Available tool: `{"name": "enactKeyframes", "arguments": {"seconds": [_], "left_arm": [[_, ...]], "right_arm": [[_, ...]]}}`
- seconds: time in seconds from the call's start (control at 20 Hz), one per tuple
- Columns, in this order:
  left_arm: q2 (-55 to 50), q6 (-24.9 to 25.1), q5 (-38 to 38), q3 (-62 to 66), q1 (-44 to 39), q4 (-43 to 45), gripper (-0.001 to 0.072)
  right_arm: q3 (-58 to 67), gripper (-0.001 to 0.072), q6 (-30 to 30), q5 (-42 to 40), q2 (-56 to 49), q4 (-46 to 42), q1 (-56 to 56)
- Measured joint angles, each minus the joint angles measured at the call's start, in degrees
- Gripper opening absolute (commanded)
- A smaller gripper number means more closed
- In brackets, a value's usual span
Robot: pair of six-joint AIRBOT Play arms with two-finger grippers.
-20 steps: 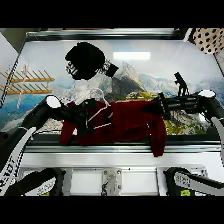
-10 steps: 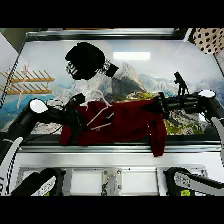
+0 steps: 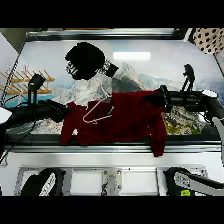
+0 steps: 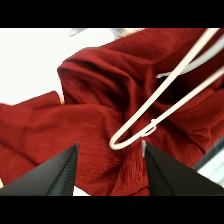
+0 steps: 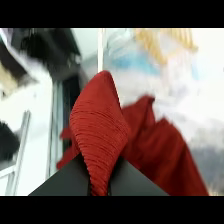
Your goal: Fold the clothes and pants, and hang the long-sleeved shirts on hangers.
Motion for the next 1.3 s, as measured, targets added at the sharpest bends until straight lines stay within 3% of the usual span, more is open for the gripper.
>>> {"name": "enactKeyframes", "arguments": {"seconds": [0.35, 0.8, 1.3], "left_arm": [[8.0, -16.8, 5.3, -10.5, -1.7, 0.1, 0.0413], [5.2, -45.4, 24.9, -13.3, -22.9, -0.1, 0.0412], [-7.5, -57.1, 29.1, -1.0, -31.2, 0.0, 0.0411]], "right_arm": [[0.0, 0.0018, 0.4, -1.2, 5.0, 10.4, 0.0], [0.0, 0.0018, 1.7, -4.7, 10.7, 12.5, 0.0], [0.0, 0.0019, 3.1, -5.9, 11.1, 9.3, 0.0]]}}
